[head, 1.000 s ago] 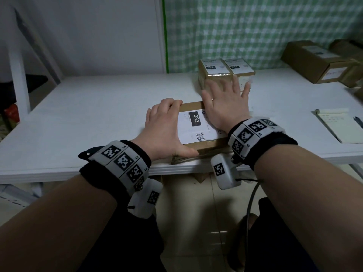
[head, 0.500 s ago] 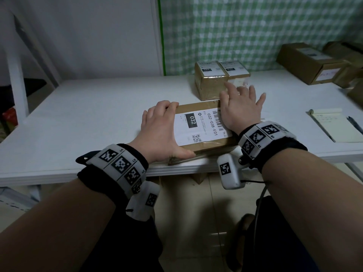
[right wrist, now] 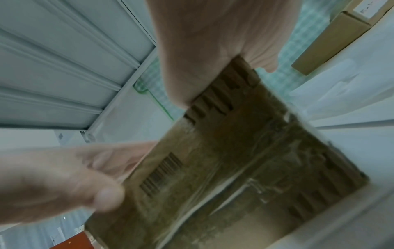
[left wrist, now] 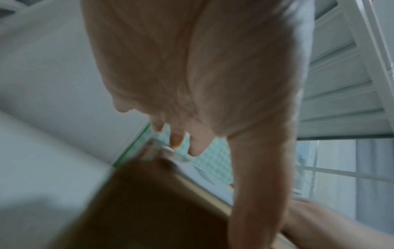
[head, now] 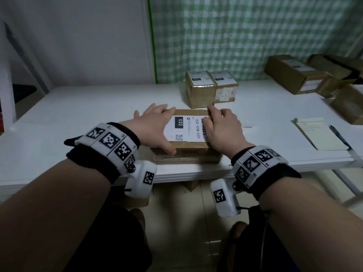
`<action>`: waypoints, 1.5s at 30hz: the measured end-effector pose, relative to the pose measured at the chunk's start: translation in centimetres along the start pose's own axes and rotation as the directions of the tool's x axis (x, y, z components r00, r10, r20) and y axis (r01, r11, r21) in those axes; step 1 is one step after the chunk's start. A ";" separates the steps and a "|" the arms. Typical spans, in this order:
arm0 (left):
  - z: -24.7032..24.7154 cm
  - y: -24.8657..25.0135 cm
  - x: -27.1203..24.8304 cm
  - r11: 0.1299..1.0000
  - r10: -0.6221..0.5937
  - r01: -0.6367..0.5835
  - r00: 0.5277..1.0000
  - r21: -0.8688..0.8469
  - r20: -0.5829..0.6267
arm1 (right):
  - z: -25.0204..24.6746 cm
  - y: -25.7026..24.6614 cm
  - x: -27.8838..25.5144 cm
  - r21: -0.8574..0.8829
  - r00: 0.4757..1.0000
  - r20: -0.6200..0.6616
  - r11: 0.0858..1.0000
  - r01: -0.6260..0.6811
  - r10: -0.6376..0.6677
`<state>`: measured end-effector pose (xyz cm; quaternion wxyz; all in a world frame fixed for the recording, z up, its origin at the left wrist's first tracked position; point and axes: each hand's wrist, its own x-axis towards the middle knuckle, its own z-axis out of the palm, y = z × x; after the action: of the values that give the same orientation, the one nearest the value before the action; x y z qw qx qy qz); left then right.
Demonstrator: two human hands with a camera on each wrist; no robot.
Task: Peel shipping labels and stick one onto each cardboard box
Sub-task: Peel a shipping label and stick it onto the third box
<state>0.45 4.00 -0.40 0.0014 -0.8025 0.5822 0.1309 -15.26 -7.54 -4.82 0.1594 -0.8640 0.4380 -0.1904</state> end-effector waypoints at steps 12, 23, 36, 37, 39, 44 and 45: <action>3.9 7.0 2.9 0.992 0.116 -0.123 0.951 -0.007 -0.285 | 0.7 1.0 0.1 0.016 0.997 0.004 0.997 0.075 -0.075; 4.5 3.2 1.2 0.999 0.043 -0.029 0.938 0.045 -0.343 | 0.5 0.7 -0.7 0.071 0.992 -0.098 0.993 0.091 -0.084; 3.4 0.4 -0.9 0.973 -0.231 0.219 0.925 -0.072 -0.300 | 0.3 0.3 -1.1 0.006 0.993 -0.109 0.999 0.048 -0.047; 3.1 1.0 -0.8 0.967 -0.254 0.240 0.918 -0.082 -0.305 | 0.3 0.3 -1.2 0.007 0.992 -0.118 0.999 0.048 -0.047; 2.6 3.0 -0.4 0.976 -0.214 0.187 0.916 -0.110 -0.340 | 0.5 0.4 -1.4 0.014 0.989 -0.141 0.999 0.052 -0.049; 2.2 8.5 1.9 0.984 0.067 -0.128 0.907 -0.121 -0.415 | 1.6 1.0 -1.3 0.028 0.984 -0.158 0.996 0.090 -0.084; 2.4 8.9 2.3 0.981 0.091 -0.153 0.908 -0.122 -0.409 | 1.9 1.3 -1.2 0.020 0.983 -0.156 0.995 0.101 -0.097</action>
<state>-7.70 -0.63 -1.88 -0.1870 -0.7719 0.6075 0.0070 -15.92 -7.05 -7.29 0.1271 -0.8650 0.4028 -0.2707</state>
